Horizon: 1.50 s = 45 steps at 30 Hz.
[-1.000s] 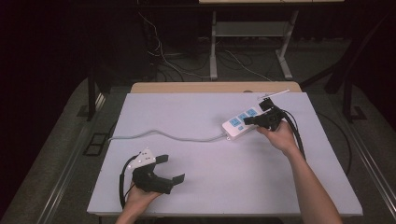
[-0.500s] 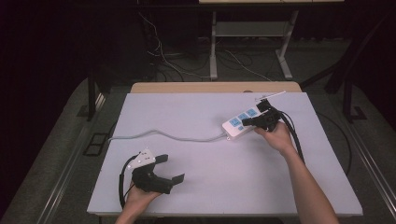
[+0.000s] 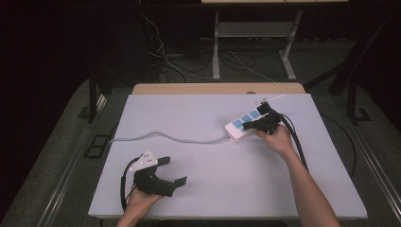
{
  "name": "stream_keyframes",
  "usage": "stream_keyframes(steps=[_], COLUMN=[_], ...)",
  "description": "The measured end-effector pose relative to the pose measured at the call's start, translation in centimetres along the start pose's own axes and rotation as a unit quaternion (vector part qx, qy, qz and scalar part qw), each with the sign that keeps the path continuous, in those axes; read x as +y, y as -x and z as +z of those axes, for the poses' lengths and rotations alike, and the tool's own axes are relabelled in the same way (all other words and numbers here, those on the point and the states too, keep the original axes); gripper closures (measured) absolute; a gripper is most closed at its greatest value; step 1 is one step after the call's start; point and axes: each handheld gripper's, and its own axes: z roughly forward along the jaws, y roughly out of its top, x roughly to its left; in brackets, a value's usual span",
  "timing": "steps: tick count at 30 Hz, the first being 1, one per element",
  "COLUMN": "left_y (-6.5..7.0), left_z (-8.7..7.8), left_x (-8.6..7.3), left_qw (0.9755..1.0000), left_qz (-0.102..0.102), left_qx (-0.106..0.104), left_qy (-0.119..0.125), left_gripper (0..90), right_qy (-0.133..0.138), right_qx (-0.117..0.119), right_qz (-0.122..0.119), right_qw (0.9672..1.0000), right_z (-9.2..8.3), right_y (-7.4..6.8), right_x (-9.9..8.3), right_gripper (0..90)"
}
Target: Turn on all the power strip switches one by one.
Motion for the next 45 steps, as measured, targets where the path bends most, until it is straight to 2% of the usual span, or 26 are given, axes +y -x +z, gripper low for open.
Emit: stream_keyframes(steps=[12, 24, 31, 34, 37, 40, 41, 44, 45], left_y=[0.04, 0.13, 0.05, 0.04, -0.06, -0.07, -0.06, -0.06, -0.06], left_z=[0.0, 0.17, 0.17, 0.15, 0.18, 0.18, 0.17, 0.16, 0.16], left_x=[0.01, 0.02, 0.01, 0.01, -0.01, -0.01, -0.01, -0.02, -0.02], left_qw=[1.0, 1.0, 1.0, 1.0, 1.0, 1.0, 1.0, 1.0, 1.0], left_qz=[0.001, 0.005, 0.004, 0.003, 0.002, 0.001, 0.001, 0.0, 0.0], left_qx=[0.0, -0.003, -0.003, -0.002, -0.003, -0.004, -0.004, -0.004, -0.005], left_qy=[0.0, -0.004, -0.005, -0.005, -0.004, -0.004, -0.003, -0.003, -0.003], left_gripper=[0.0, 0.0, 0.0, 0.0, 0.0, 0.0, 0.0, 0.0, 0.0], right_qy=[0.001, -0.01, -0.009, -0.006, -0.006, -0.004, -0.002, -0.002, -0.007], right_qx=[0.002, -0.029, -0.027, -0.022, -0.027, -0.02, -0.003, -0.003, -0.01], right_qz=[0.001, -0.032, -0.041, -0.035, -0.039, -0.025, -0.008, -0.01, -0.014], right_qw=[1.0, 0.999, 0.9988, 0.9991, 0.9989, 0.9995, 1.0, 0.9999, 0.9998], right_z=[0.19, 0.44, 0.48, 0.47, 0.47, 0.45, 0.53, 0.59, 0.64], right_y=[0.04, -0.75, -0.68, -0.55, -0.68, -0.52, -0.32, -0.54, -0.75], right_x=[-0.03, -0.02, -0.1, -0.15, -0.15, -0.2, -0.26, -0.11, 0.07], right_gripper=[90.0, 90.0, 90.0, 90.0, 90.0, 90.0, 90.0, 90.0, 90.0])
